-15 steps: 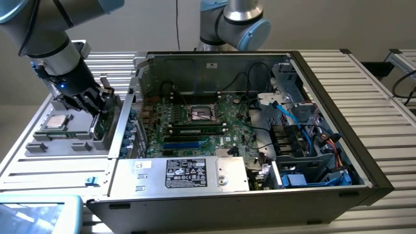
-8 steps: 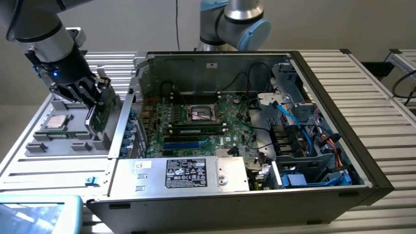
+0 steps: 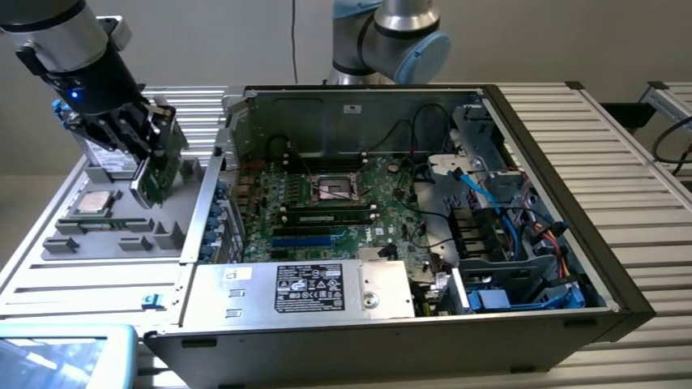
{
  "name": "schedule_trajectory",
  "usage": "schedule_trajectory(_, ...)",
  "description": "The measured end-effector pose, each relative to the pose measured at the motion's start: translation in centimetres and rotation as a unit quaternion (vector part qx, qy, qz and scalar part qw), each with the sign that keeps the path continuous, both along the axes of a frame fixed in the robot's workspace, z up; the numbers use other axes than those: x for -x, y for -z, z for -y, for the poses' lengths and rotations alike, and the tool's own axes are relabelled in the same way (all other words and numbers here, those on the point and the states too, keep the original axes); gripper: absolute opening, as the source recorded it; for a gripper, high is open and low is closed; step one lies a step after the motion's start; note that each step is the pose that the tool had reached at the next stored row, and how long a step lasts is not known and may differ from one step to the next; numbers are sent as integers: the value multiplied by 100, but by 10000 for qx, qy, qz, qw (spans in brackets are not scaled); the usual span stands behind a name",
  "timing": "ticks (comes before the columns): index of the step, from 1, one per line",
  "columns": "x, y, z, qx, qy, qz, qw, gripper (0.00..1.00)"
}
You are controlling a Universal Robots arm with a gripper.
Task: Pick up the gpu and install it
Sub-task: 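Pick up the gpu and move the gpu toward the slot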
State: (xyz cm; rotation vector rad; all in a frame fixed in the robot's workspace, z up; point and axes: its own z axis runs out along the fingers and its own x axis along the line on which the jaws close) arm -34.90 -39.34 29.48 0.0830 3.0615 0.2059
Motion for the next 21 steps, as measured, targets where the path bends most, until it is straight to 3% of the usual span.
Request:
schedule_trajectory(12, 0, -541, 1, 0, 0, -26, 10000, 28)
schedule_trajectory(14, -1, -604, 3, 0, -1, -57, 10000, 28)
schedule_trajectory(18, -25, -721, 9, 0, 0, -158, 9999, 28)
schedule_trajectory(21, -109, -858, 11, 0, 0, -182, 9998, 28)
